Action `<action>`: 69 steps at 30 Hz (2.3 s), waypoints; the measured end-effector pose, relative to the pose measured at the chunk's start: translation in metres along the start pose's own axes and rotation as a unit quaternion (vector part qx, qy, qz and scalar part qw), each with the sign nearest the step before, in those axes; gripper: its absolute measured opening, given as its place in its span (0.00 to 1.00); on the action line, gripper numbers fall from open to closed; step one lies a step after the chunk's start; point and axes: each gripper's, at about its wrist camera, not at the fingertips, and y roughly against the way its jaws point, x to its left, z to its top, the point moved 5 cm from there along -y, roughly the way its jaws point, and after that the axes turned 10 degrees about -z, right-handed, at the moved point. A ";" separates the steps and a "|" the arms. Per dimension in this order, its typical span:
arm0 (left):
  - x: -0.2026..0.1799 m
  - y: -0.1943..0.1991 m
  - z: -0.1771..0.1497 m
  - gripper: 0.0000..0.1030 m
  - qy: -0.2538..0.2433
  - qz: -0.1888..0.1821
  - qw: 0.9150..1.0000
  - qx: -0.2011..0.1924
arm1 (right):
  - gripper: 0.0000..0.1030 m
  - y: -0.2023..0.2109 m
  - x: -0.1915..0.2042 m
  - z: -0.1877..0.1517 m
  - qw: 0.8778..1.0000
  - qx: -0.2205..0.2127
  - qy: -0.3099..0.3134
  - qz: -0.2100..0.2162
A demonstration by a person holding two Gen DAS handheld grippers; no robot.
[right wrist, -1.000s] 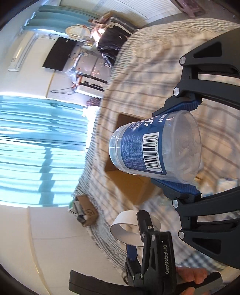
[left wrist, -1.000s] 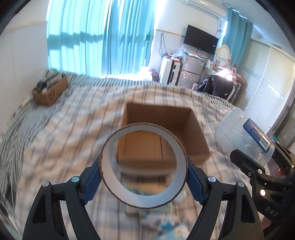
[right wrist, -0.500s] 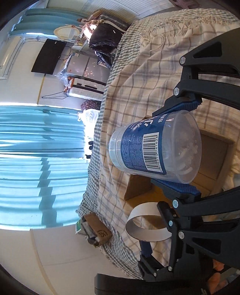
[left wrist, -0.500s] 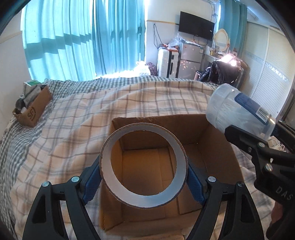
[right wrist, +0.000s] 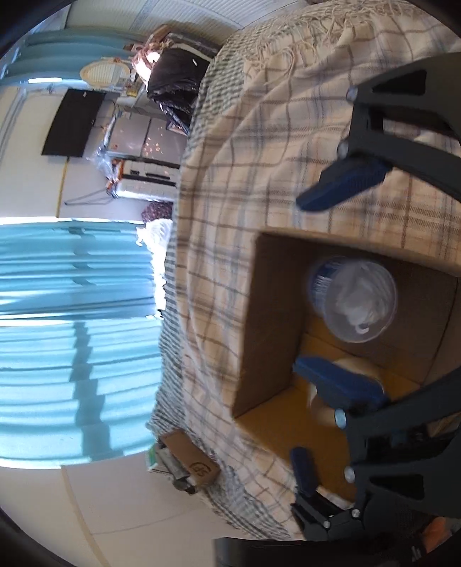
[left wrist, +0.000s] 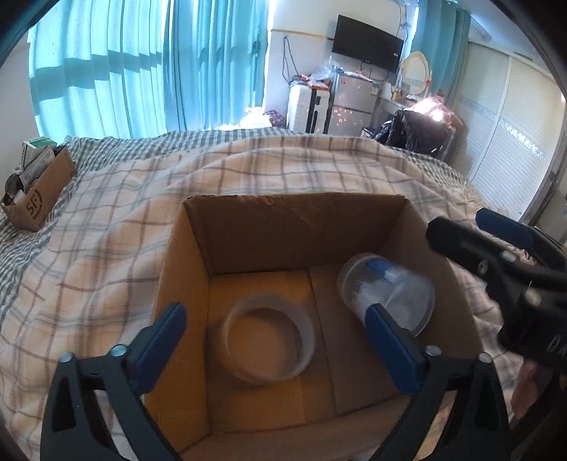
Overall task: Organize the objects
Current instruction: 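Lower the tape roll and bottle into the box and open both tools, then grasp the blue-white tissue pack with the right tool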
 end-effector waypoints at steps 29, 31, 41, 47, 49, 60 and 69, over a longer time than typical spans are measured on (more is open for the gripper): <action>-0.008 0.196 -0.129 1.00 0.050 0.059 0.996 -0.039 | 1.00 0.223 0.007 -0.083 0.999 -0.031 0.040 -0.013; -0.007 0.183 -0.149 1.00 0.049 0.070 0.996 -0.022 | 1.00 0.206 0.013 -0.111 0.999 -0.004 0.034 0.001; 0.003 0.153 -0.209 1.00 0.059 0.075 0.995 0.026 | 1.00 0.144 0.067 -0.213 0.988 0.104 0.102 0.040; 0.006 0.151 -0.209 1.00 0.066 0.072 0.995 0.022 | 0.99 0.129 0.089 -0.238 0.980 0.137 0.129 0.064; 0.007 0.150 -0.208 1.00 0.066 0.071 0.995 0.021 | 0.99 0.126 0.092 -0.243 0.978 0.145 0.135 0.068; 0.004 0.148 -0.208 1.00 0.055 0.086 0.994 0.034 | 0.66 0.133 0.081 -0.236 0.977 0.146 0.138 0.072; -0.017 0.131 -0.210 1.00 0.033 0.088 0.994 0.063 | 0.65 0.142 0.028 -0.195 0.991 0.098 0.093 0.020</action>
